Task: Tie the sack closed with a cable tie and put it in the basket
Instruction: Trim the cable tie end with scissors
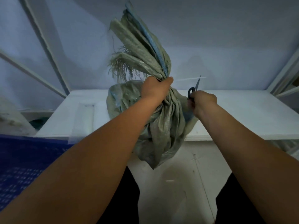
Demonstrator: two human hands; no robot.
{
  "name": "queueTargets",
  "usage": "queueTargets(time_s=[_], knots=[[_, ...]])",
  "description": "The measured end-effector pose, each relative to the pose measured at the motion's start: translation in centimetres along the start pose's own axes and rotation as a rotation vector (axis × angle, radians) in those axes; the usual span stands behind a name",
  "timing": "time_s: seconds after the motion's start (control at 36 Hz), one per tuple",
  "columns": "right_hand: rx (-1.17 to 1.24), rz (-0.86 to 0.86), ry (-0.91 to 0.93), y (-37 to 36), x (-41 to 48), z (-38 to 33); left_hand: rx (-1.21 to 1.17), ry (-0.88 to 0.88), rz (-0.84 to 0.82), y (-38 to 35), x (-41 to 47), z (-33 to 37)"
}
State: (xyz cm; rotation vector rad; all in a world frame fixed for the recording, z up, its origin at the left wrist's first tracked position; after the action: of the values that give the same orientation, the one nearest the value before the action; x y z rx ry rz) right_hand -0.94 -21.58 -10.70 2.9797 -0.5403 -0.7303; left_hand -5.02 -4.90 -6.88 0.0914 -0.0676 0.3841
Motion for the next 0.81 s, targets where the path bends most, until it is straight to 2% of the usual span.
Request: queueTargets(time_s=[0.08,0.19,0.33,0.42,0.56,0.69,0.81], knots=[[0.133,-0.086,0.137,-1.9,-3.1,-1.2,-0.021,-0.011,0.038,0.7,-0.4,0.5],[0.252,-0.085,0.247,-3.7,-6.4,-1.9,-0.08,-0.023,0.112,1.8,-0.6,0.9],[0.29,-0.127,0.261,-5.3,-8.4,-2.2,-0.146,-0.025,0.187,3.1,-0.5,1.1],[0.278,-0.182,0.239,-6.3,-8.7,-2.2,-0.273,-0.002,0.246,3.4,-0.5,0.8],[0.26,-0.208,0.211,-7.2,-8.0,-2.1,-0.358,0.006,0.257,3.1,-0.5,0.1],[0.245,-0.235,0.183,-7.3,-6.8,-2.7,-0.221,-0.195,0.242,2.3,-0.6,0.1],[0.254,-0.239,0.139,-6.8,-5.8,-3.0,-0.134,-0.385,0.151,1.6,-1.0,0.2]])
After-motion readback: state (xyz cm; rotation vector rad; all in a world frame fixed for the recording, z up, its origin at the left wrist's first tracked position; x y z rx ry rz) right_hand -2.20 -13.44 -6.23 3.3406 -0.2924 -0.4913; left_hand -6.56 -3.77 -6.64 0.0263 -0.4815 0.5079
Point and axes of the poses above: each hand's wrist, its own x-axis towards the middle knuckle, its own y-axis out of the back of the hand, z = x × y, the point moved 3 cm from there along x, towards the middle knuckle, and after that the axes turned 9 degrees about -x, right-handed, at the moved point
